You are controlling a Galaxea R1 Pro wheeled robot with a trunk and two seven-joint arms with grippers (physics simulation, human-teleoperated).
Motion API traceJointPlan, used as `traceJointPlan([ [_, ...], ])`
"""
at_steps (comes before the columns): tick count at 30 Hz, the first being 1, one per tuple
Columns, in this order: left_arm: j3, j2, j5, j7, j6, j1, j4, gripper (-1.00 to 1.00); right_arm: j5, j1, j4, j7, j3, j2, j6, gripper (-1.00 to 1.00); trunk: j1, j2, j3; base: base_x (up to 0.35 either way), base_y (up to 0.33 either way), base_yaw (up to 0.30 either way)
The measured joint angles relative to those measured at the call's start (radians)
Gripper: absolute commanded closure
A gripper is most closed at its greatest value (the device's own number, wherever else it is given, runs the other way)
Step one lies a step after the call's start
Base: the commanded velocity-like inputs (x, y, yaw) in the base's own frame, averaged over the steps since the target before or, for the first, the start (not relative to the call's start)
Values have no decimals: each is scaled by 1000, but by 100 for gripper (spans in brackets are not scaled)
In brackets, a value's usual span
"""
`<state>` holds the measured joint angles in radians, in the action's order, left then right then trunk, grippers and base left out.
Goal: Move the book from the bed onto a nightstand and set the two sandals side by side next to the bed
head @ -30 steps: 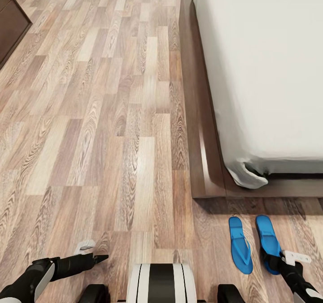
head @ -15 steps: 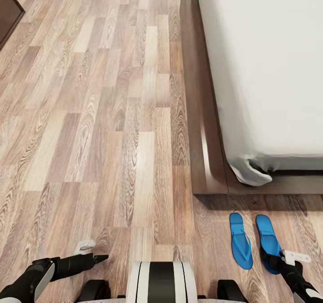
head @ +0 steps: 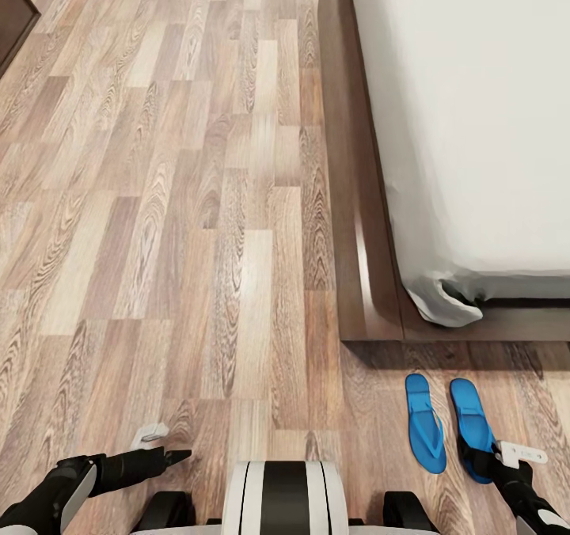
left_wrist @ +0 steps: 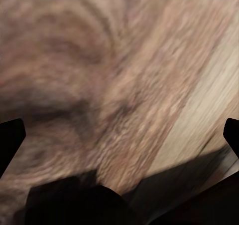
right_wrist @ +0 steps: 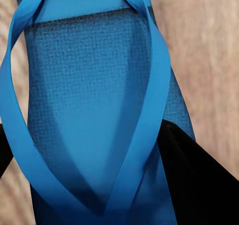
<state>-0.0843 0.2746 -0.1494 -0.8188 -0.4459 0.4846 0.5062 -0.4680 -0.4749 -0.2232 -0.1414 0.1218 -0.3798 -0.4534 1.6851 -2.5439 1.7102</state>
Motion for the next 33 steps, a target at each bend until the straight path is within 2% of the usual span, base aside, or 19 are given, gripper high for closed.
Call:
traceJointPlan([
  [7, 0, 0, 0, 0, 0, 0, 0, -100, -1, 0, -7, 0, 0, 0, -3, 100, 0, 0, 0, 0, 0, 0],
  [12, 0, 0, 0, 0, 0, 0, 0, -100, -6, 0, -4, 1, 0, 0, -65, 100, 0, 0, 0, 0, 0, 0],
  [19, 1, 0, 0, 0, 0, 0, 0, -100, -6, 0, -3, 1, 1, 0, -78, 100, 0, 0, 0, 0, 0, 0],
  [33, 1, 0, 0, 0, 1, 0, 0, -100, -6, 0, -3, 1, 2, 0, -79, 100, 6, -3, 54, 0, 0, 0],
])
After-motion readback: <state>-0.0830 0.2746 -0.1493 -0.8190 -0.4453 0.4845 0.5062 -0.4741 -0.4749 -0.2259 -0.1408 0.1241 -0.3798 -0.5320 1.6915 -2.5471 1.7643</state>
